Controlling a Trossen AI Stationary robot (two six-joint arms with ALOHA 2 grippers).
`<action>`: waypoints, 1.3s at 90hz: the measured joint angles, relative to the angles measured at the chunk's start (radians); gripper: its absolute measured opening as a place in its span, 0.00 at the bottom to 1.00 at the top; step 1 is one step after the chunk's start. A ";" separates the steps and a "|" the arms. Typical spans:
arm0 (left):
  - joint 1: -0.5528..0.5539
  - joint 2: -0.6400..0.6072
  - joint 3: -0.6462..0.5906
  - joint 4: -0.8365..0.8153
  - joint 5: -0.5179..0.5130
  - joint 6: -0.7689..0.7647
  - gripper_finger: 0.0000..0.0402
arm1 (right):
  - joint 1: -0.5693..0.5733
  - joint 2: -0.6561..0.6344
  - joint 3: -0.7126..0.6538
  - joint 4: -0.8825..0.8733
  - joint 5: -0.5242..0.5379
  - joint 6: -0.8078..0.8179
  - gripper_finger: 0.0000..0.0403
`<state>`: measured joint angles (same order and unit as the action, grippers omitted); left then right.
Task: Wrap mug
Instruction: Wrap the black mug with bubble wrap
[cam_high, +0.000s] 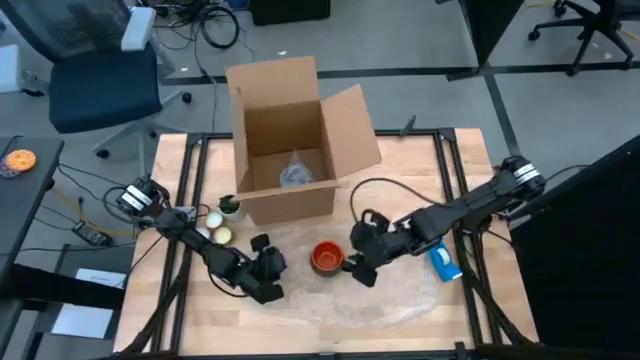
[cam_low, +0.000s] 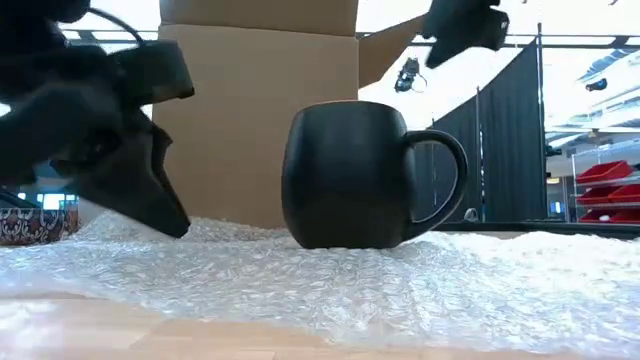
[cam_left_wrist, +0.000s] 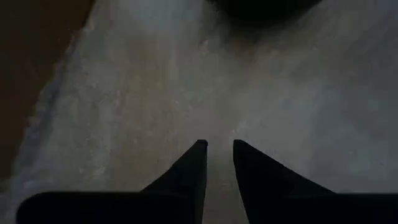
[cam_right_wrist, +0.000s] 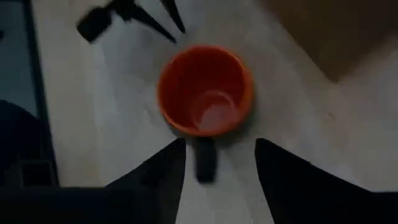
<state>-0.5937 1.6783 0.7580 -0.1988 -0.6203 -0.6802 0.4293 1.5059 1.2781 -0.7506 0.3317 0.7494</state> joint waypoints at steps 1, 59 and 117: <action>0.001 0.000 -0.002 -0.002 0.000 0.005 0.16 | 0.001 -0.006 0.000 -0.010 -0.002 0.002 0.41; 0.055 0.000 -0.009 -0.024 -0.049 0.131 0.16 | 0.388 -0.034 -0.112 -0.092 -0.054 0.513 0.40; 0.110 0.000 -0.009 -0.054 0.001 0.141 0.16 | 0.625 0.067 -0.138 -0.146 -0.352 1.231 0.40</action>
<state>-0.4841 1.6783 0.7494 -0.2532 -0.6188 -0.5394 1.0541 1.5729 1.1404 -0.8963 -0.0198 1.9802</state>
